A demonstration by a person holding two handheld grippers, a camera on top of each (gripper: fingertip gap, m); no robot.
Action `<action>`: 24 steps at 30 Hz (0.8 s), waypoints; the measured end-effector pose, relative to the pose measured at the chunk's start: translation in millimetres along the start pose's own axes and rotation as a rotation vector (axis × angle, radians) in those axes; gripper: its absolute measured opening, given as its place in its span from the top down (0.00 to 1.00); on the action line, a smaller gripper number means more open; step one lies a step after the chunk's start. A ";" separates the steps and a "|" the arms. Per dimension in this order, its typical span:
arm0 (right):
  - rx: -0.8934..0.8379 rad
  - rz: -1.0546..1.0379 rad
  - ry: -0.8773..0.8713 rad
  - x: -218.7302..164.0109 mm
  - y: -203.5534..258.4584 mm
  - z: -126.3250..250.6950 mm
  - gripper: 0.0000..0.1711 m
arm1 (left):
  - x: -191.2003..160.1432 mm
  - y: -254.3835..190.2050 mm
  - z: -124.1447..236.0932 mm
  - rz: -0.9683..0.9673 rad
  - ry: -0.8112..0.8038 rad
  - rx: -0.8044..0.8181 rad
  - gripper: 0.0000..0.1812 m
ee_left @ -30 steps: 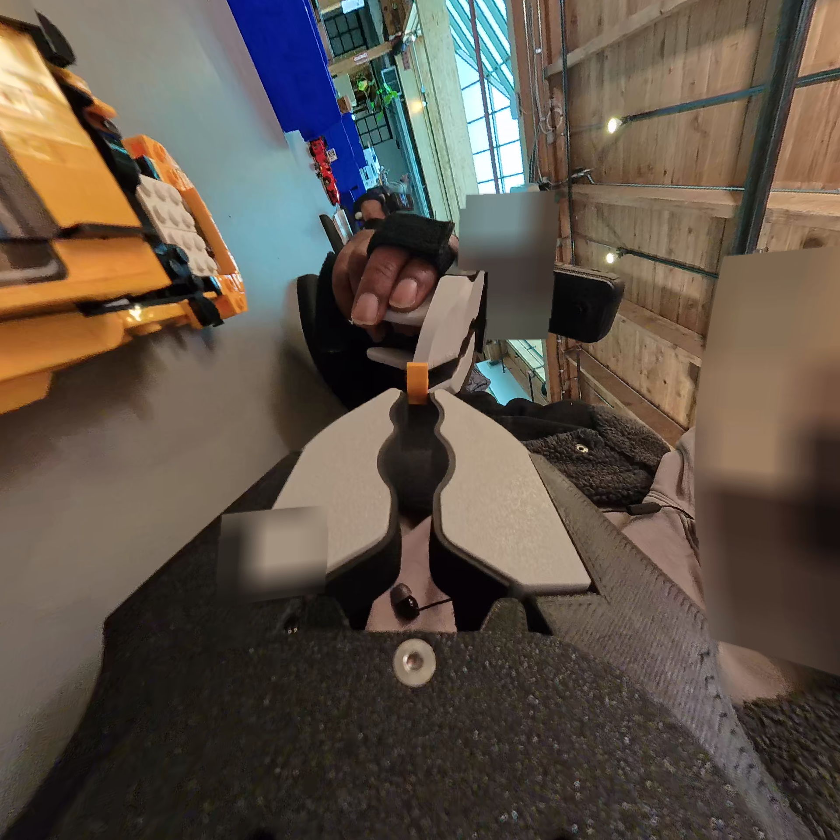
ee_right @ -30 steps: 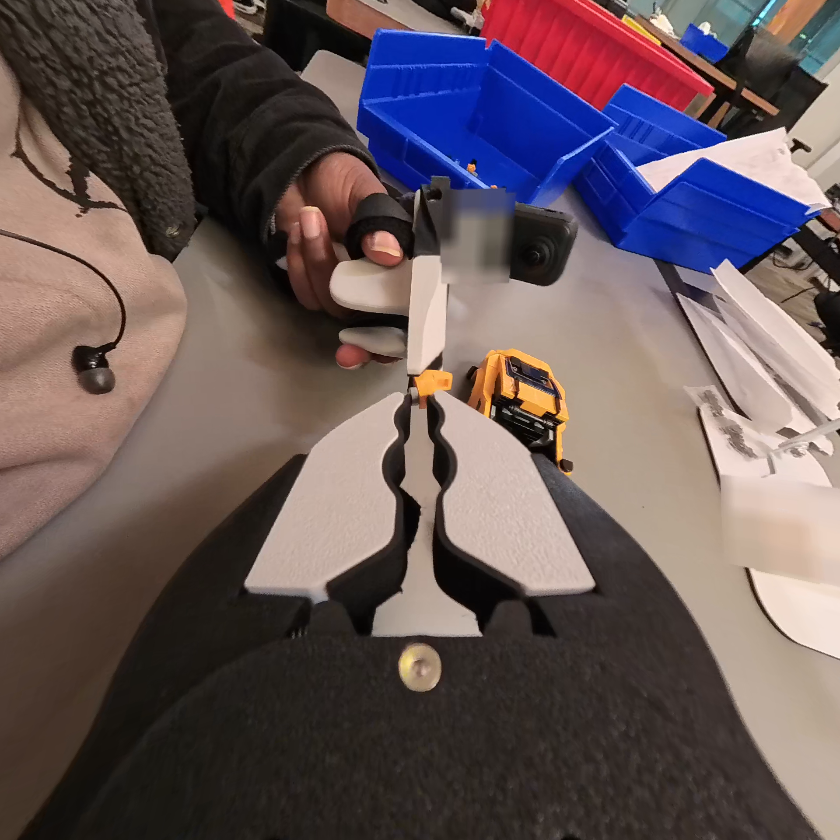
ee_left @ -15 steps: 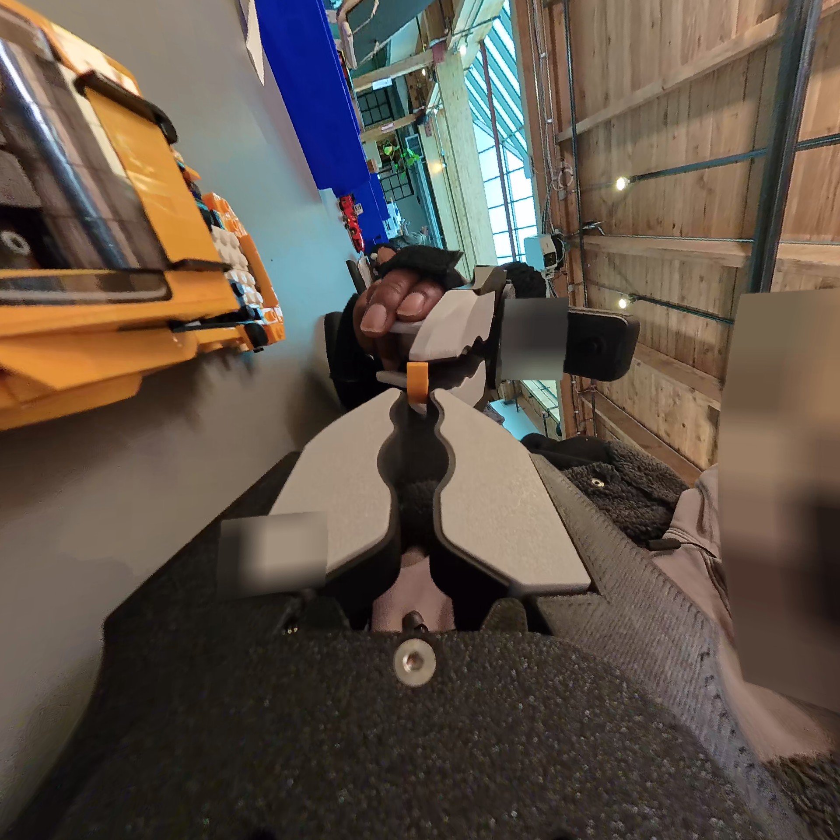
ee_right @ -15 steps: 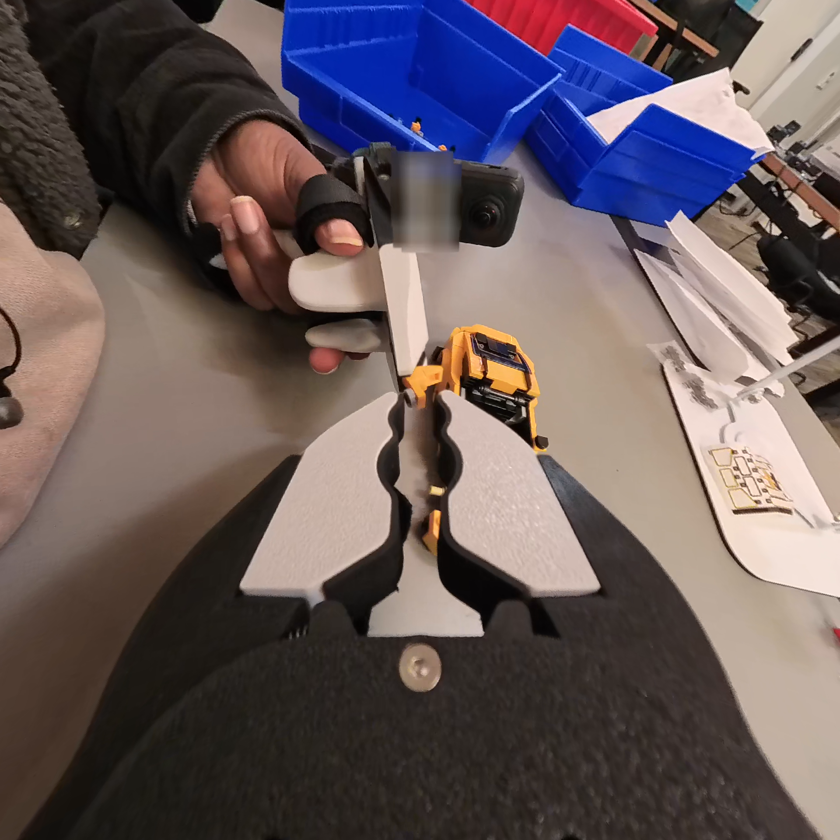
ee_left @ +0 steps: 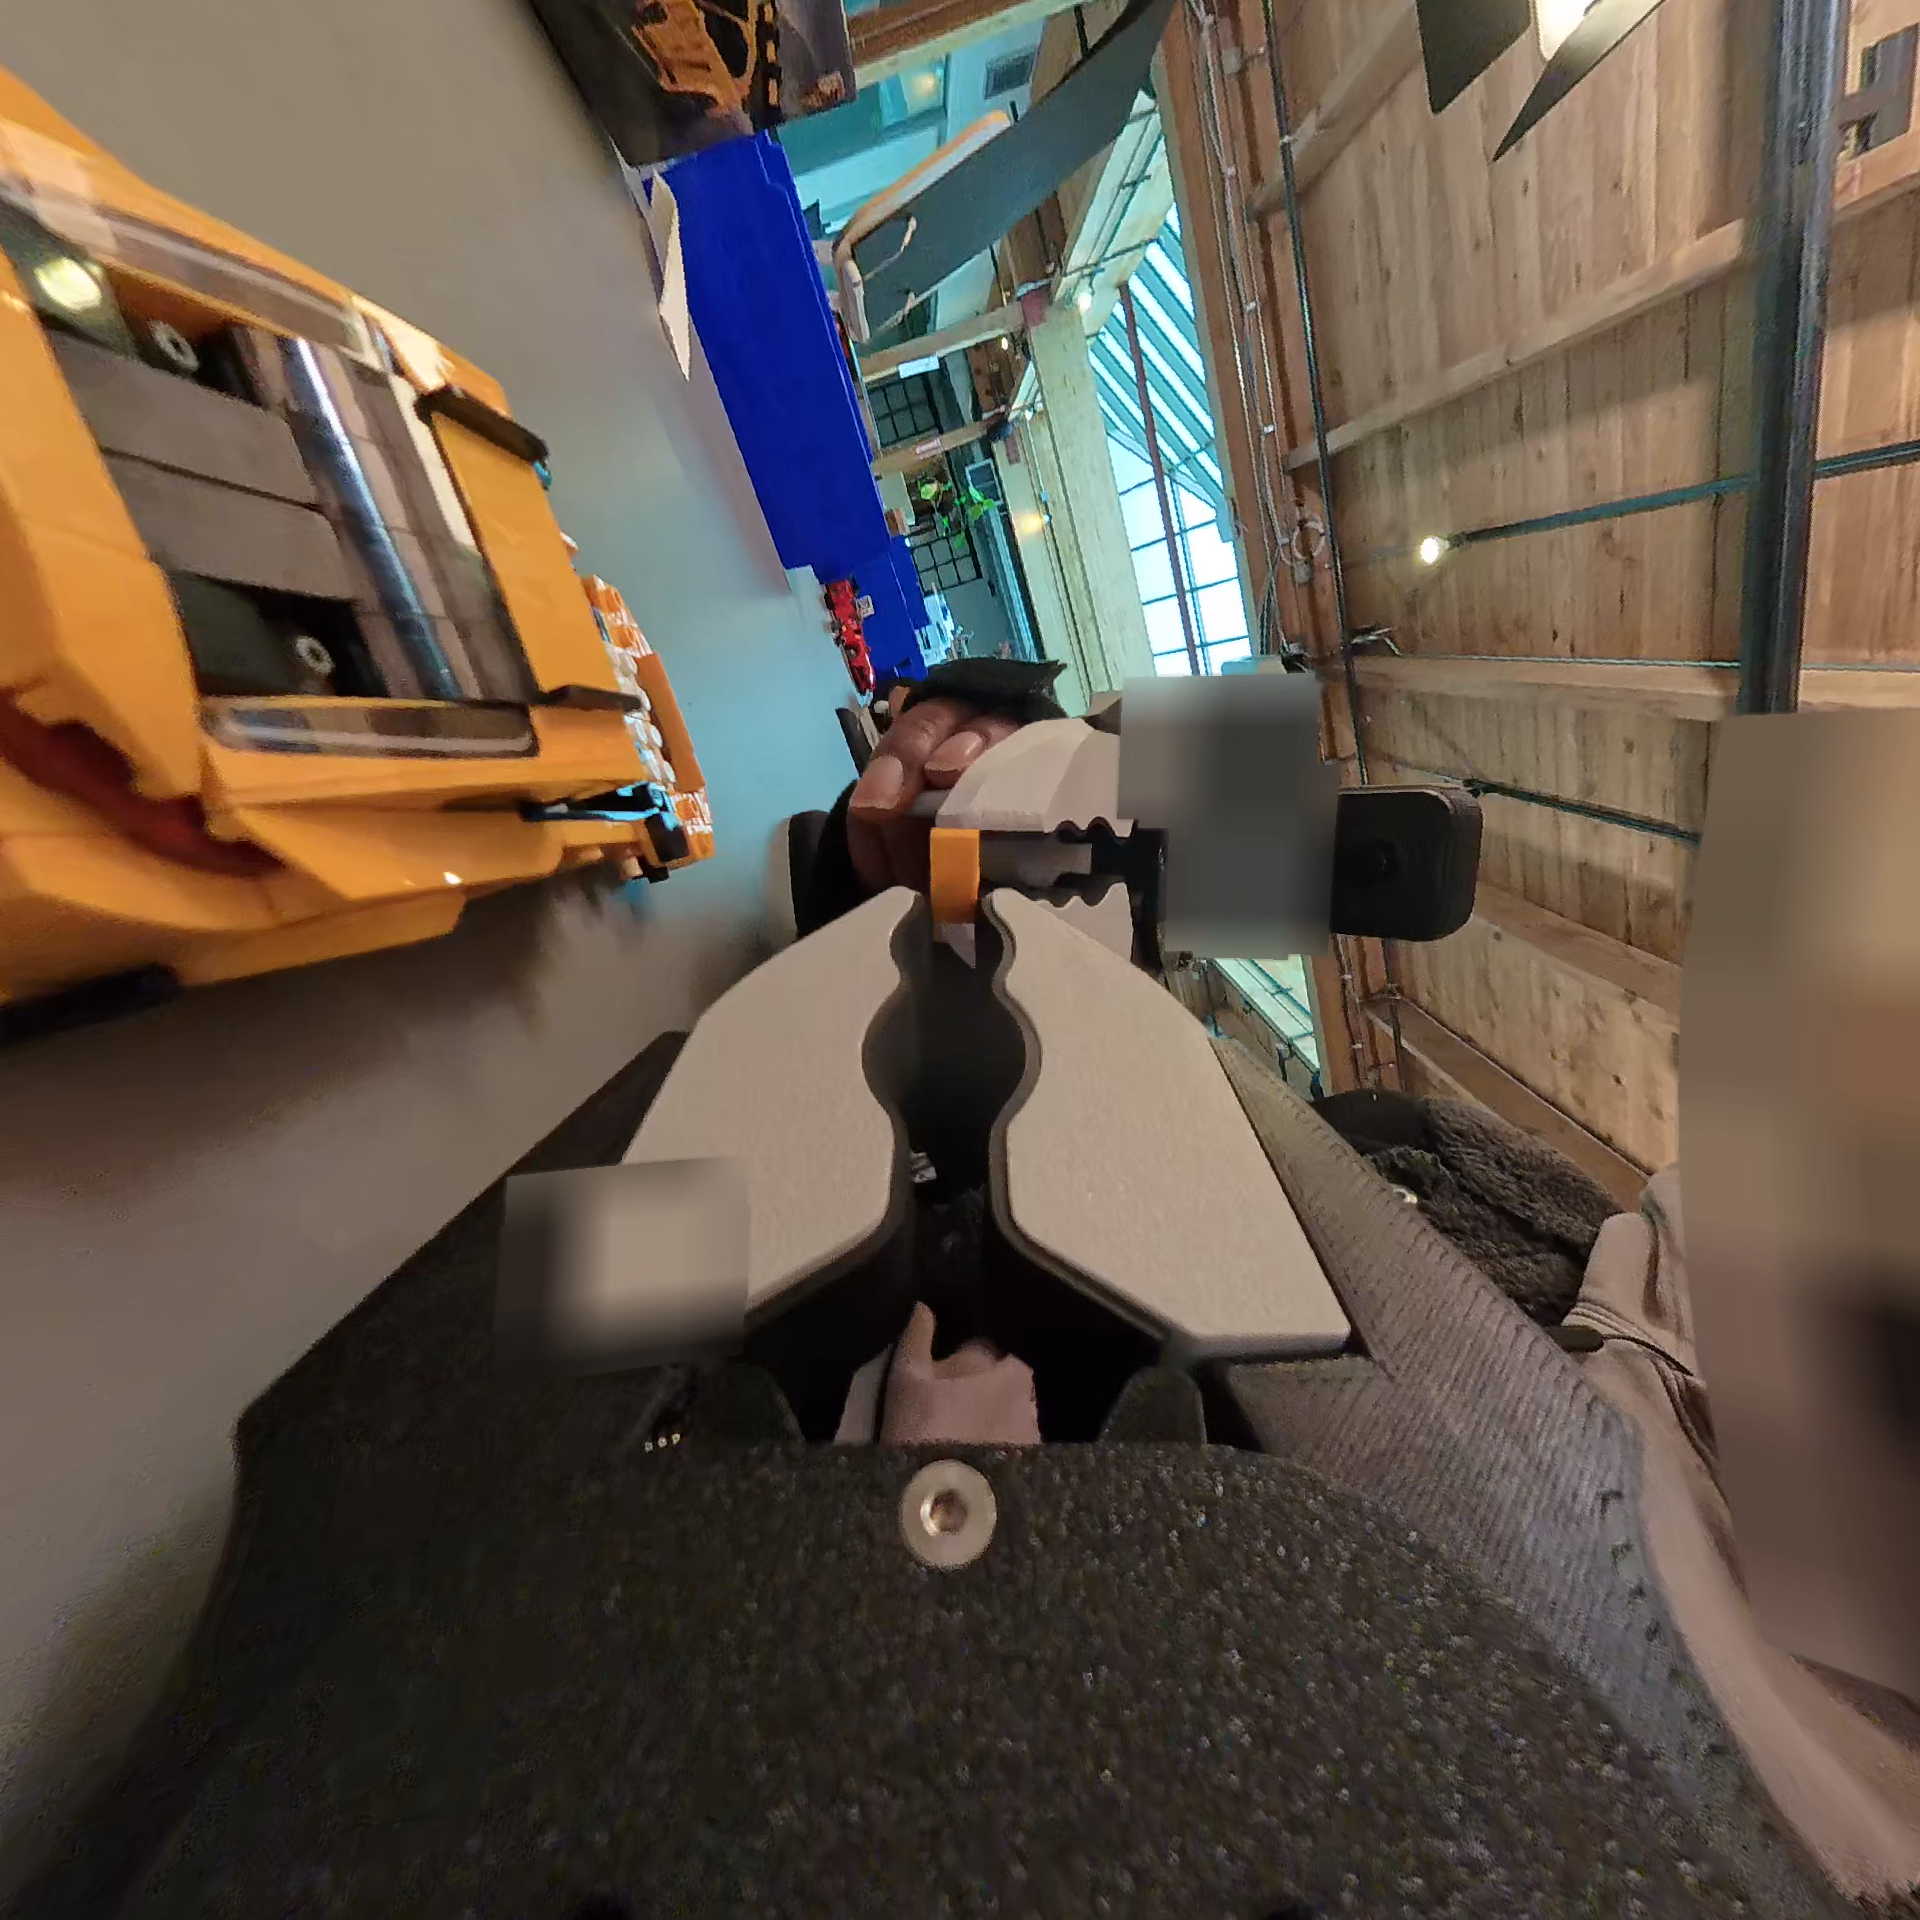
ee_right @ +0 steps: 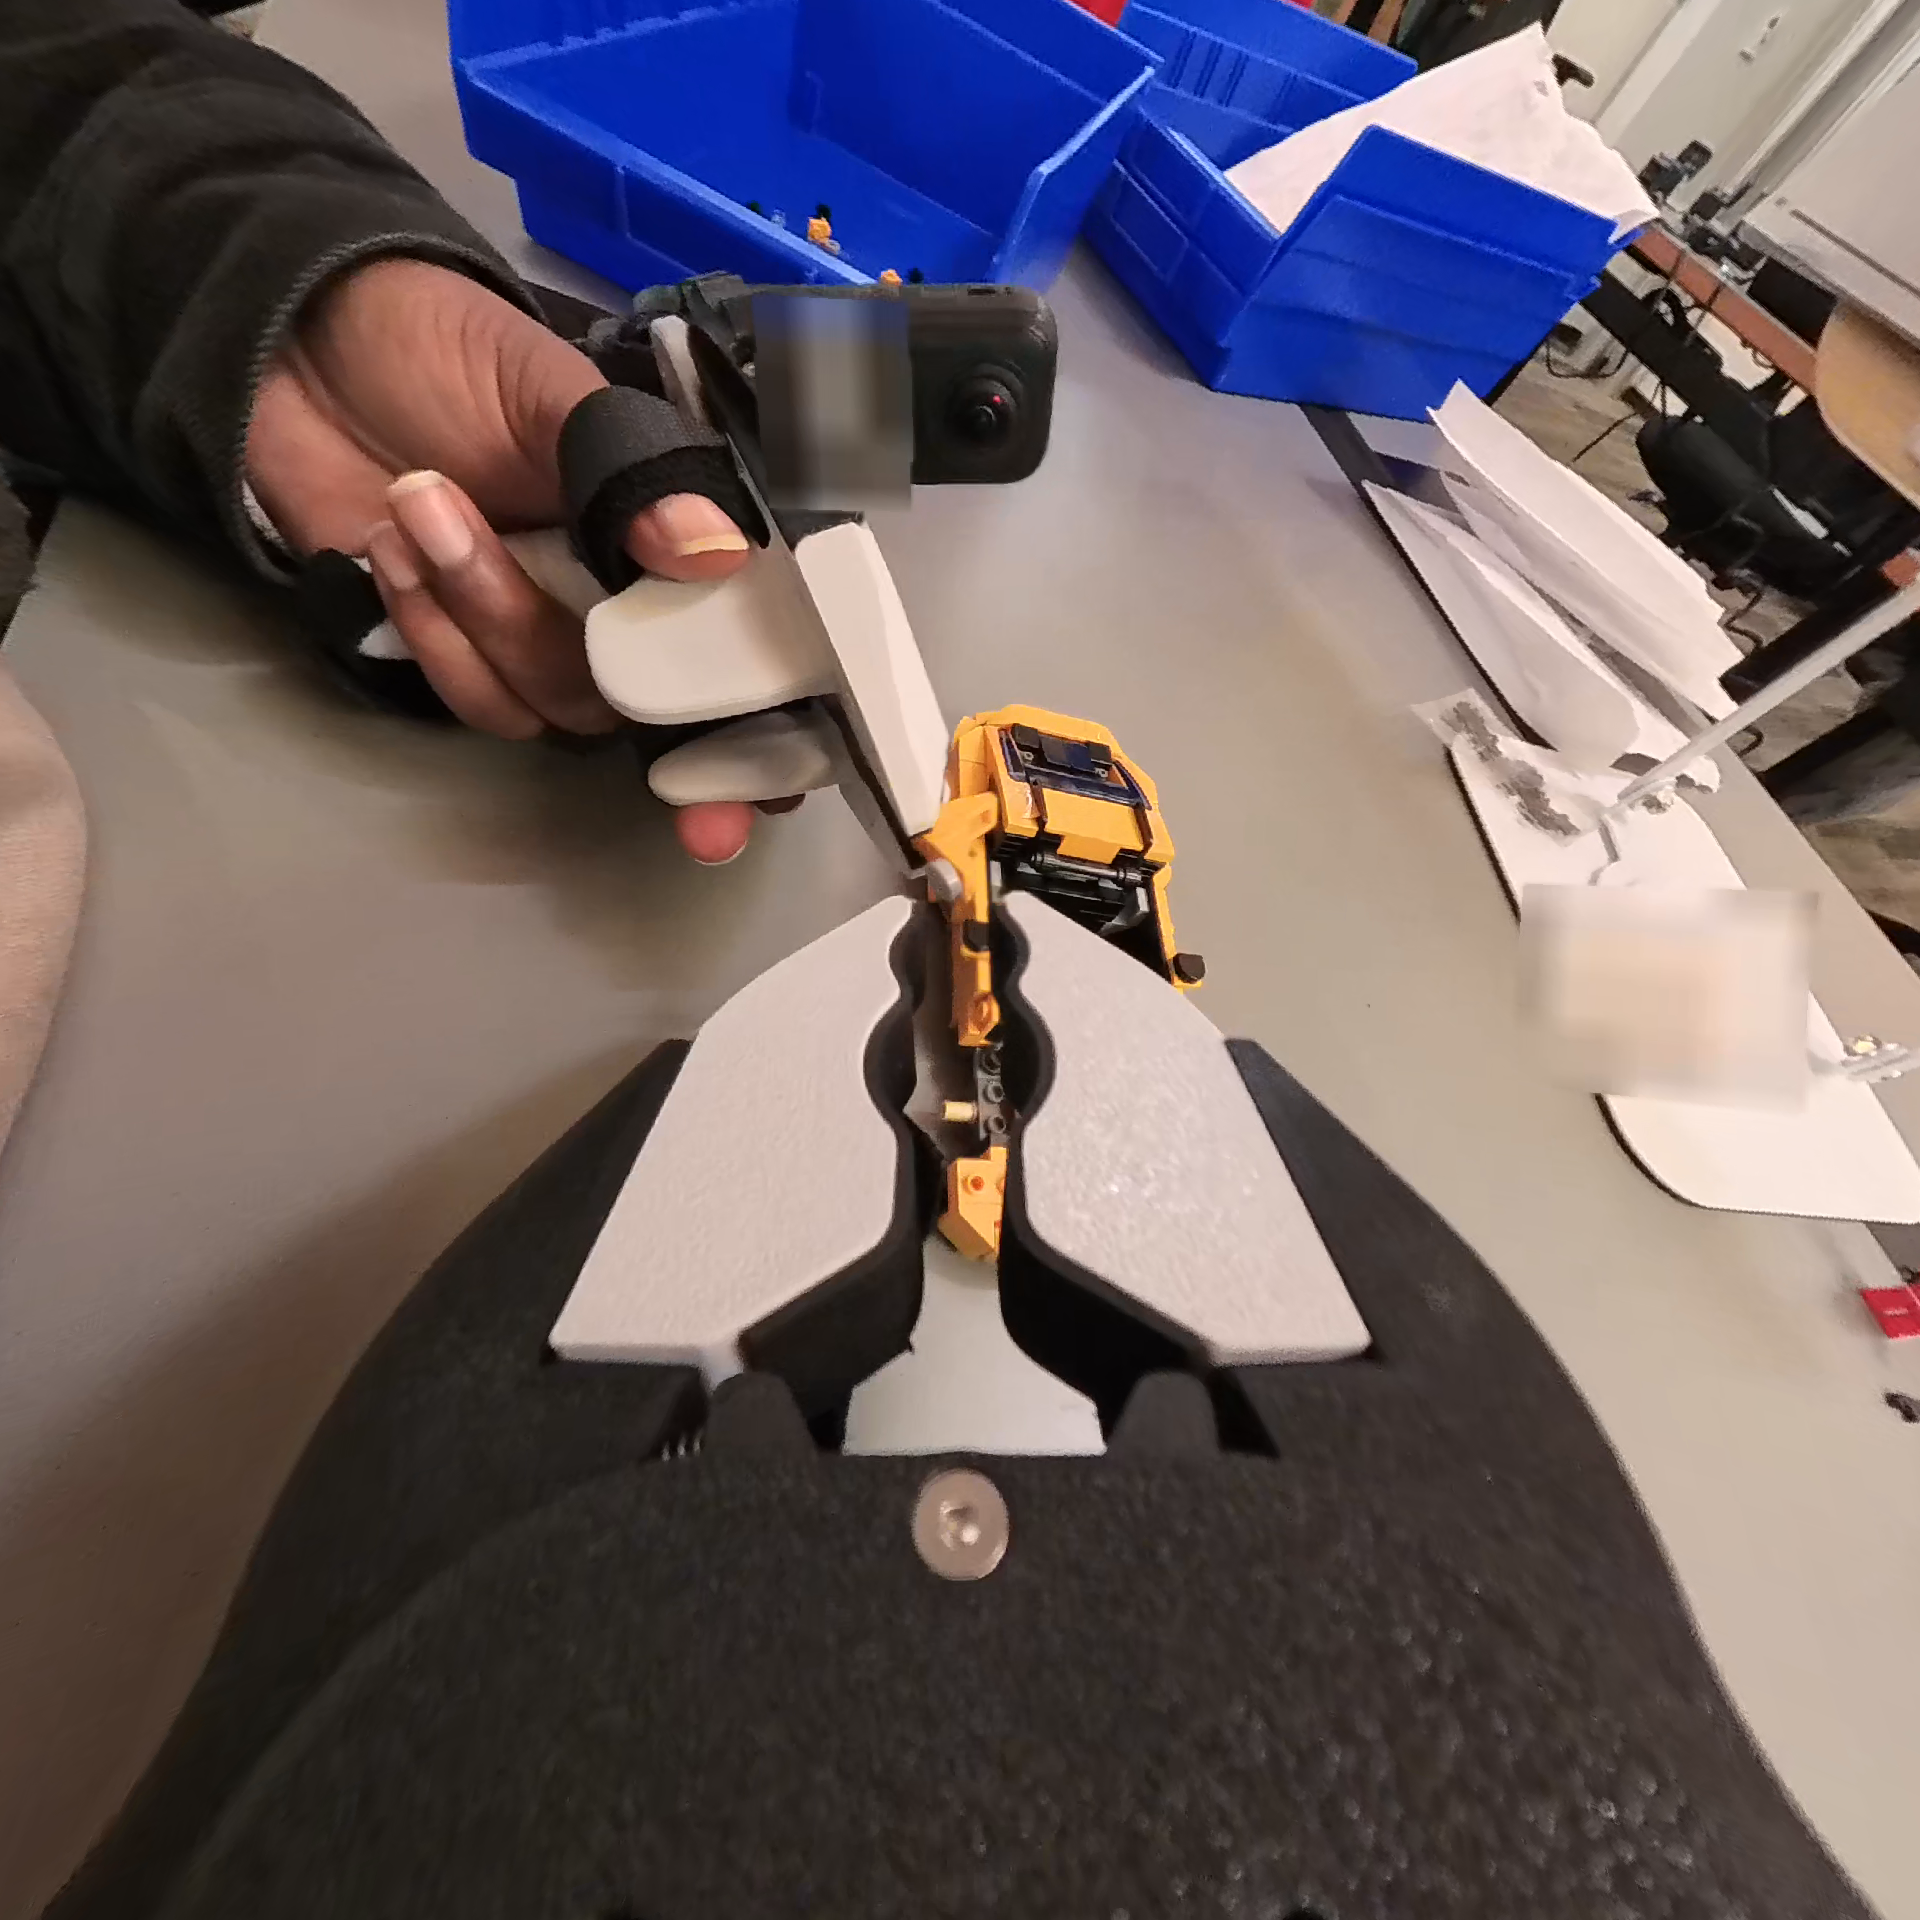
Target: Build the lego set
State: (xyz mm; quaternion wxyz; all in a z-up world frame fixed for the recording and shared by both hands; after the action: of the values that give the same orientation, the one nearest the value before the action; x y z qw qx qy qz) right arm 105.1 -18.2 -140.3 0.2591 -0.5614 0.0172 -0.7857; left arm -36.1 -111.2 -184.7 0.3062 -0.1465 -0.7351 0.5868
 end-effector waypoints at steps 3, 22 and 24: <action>-0.012 -0.027 0.003 0.7 0.7 -2.9 0.93 | 0.0 0.1 -0.1 -0.002 -0.014 0.003 0.96; -0.080 -0.039 0.021 2.2 -1.2 -7.2 0.93 | 2.4 0.9 2.5 0.043 -0.071 -0.028 0.96; -0.089 -0.022 0.032 2.3 0.5 -9.2 0.93 | 2.1 1.1 2.2 0.059 -0.074 -0.036 0.96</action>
State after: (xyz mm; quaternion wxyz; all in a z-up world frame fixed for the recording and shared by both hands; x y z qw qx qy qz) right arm 96.6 -22.1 -141.8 0.2248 -0.5599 0.0502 -0.7959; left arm -39.3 -111.4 -185.5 0.2589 -0.1519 -0.7517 0.5873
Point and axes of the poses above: each gripper's, where its closed fingertips meet, z back along the fingers, x out of its top, y = z × x across the jaws, the point moved 9 cm from there along z, back along the fingers, and after that the axes turned 3 degrees about -y, right-handed, at the moved point
